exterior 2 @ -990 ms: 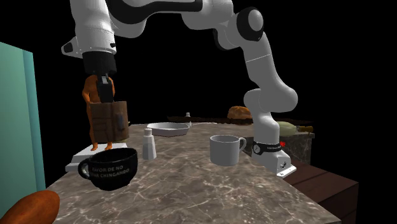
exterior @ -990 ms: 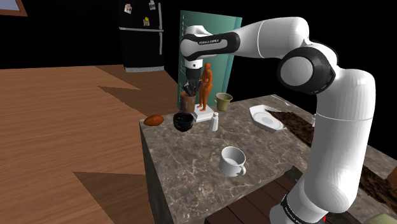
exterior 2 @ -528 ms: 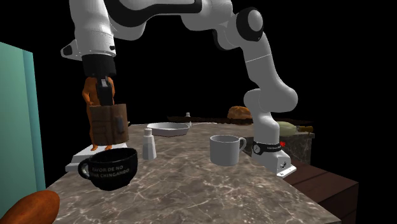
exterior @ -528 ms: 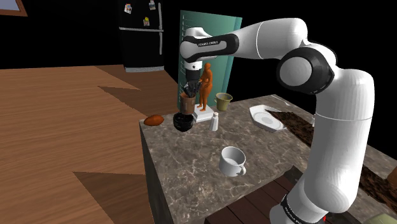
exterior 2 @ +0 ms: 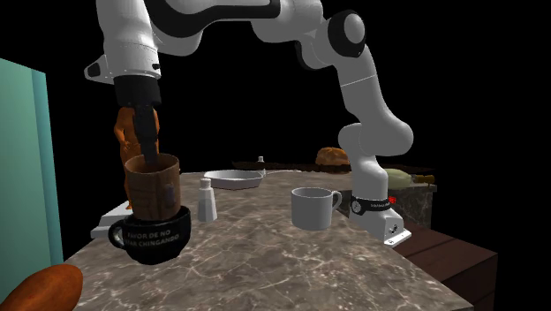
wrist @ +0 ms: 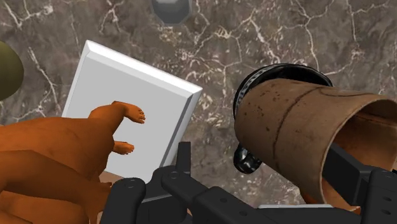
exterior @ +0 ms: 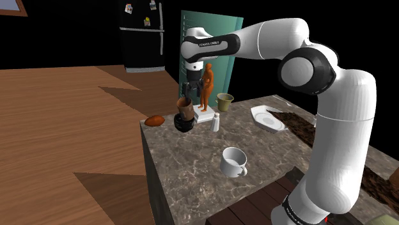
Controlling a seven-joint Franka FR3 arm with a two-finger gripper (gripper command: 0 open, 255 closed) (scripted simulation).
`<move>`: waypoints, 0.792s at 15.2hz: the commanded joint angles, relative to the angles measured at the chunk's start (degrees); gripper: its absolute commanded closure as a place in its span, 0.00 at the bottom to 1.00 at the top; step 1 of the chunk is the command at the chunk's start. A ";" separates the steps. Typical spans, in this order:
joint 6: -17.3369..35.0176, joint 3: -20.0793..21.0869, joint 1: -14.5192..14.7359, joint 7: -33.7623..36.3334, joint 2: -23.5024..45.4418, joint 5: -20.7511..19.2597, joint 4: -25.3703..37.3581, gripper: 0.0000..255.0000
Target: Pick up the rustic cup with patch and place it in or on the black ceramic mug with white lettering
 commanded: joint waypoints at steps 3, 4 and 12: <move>-6.01 -0.02 -0.05 0.02 0.50 -0.01 6.51 0.00; -7.66 -0.02 -0.07 0.03 0.79 -0.01 8.46 0.00; -7.66 -0.02 -0.07 0.03 0.80 -0.01 8.46 0.00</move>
